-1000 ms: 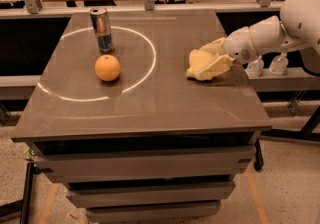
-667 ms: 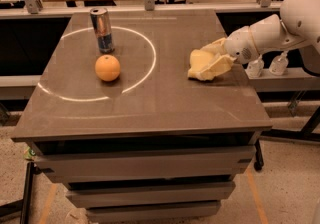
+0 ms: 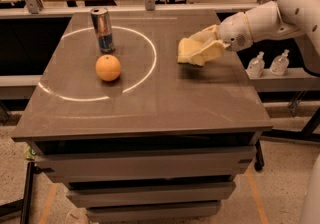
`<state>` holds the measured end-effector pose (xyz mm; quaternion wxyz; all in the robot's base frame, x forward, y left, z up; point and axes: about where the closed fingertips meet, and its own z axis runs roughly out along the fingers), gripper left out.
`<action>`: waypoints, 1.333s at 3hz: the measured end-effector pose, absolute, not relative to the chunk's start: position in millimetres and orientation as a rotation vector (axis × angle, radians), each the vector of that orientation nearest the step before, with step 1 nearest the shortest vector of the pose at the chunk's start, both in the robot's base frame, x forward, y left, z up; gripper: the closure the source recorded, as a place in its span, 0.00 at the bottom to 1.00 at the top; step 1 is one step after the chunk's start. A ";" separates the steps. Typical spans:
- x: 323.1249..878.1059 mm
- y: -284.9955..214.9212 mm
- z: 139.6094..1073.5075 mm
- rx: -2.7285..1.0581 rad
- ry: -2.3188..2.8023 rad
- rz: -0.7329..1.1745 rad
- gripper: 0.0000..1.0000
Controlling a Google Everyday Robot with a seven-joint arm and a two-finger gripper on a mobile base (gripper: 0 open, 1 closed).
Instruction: Move sponge near orange
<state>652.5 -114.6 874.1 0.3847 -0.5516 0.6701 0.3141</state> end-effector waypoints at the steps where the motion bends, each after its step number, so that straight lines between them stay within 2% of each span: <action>1: 644.7 -73.0 889.4 -1.517 1.589 0.909 1.00; 2: 644.6 -71.7 889.2 -1.519 1.587 0.910 1.00; 4: 615.8 -16.5 890.0 -1.558 1.498 0.968 1.00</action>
Offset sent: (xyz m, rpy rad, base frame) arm -0.0040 0.0326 0.0124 0.0371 -0.0065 0.1097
